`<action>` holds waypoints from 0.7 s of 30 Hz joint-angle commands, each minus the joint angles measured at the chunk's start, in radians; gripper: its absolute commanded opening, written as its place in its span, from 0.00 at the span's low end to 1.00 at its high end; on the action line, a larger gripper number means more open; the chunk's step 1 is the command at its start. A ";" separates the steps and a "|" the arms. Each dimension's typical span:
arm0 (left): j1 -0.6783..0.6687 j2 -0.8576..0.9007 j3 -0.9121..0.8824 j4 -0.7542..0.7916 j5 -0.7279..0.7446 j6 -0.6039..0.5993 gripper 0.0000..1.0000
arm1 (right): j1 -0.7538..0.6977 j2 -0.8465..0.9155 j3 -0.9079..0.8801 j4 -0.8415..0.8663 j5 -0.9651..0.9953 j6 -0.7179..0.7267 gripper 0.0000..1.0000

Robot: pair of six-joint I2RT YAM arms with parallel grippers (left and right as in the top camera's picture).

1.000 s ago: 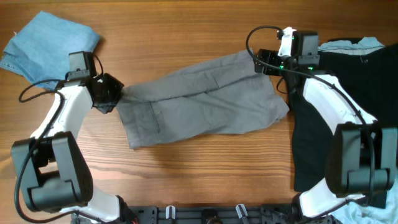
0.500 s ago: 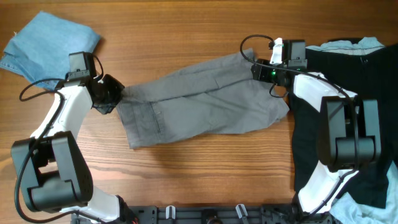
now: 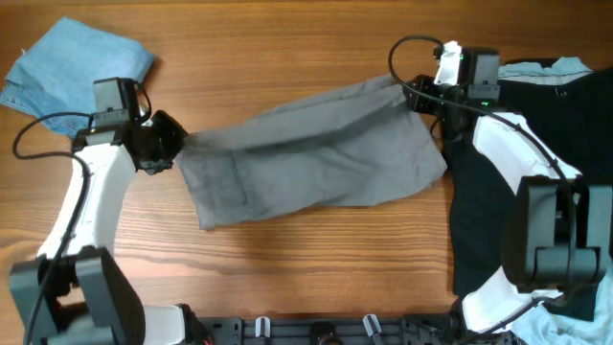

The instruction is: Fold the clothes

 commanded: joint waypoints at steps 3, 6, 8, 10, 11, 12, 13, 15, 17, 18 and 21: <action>0.002 -0.033 -0.010 -0.005 -0.013 0.037 0.04 | -0.009 -0.029 0.010 -0.042 0.004 -0.002 0.45; 0.002 -0.033 -0.010 -0.005 -0.013 0.037 0.04 | -0.009 -0.019 0.010 -0.071 0.030 -0.001 0.67; 0.002 -0.033 -0.010 -0.006 -0.013 0.037 0.04 | -0.009 0.010 0.010 -0.087 0.057 0.002 0.70; 0.002 -0.033 -0.010 -0.005 -0.015 0.037 0.04 | -0.007 0.053 0.010 -0.109 0.056 0.039 0.70; 0.002 -0.033 -0.010 -0.005 -0.017 0.037 0.04 | -0.007 0.070 0.010 -0.112 0.045 0.065 0.70; 0.002 -0.033 -0.010 -0.005 -0.017 0.037 0.04 | -0.007 0.083 0.010 -0.108 0.038 0.085 0.70; 0.002 -0.033 -0.010 -0.004 -0.019 0.037 0.04 | -0.007 0.092 0.010 -0.100 0.038 0.106 0.70; 0.002 -0.033 -0.010 -0.004 -0.021 0.037 0.04 | -0.007 0.095 0.010 -0.100 0.039 0.159 0.70; 0.002 -0.033 -0.010 -0.005 -0.027 0.037 0.04 | -0.007 0.095 0.010 -0.093 0.040 0.224 0.67; 0.002 -0.033 -0.010 -0.005 -0.028 0.037 0.04 | -0.007 0.095 0.010 -0.087 0.047 0.241 0.58; 0.002 -0.033 -0.010 -0.005 -0.028 0.037 0.04 | -0.007 0.095 0.010 -0.065 0.048 0.265 0.35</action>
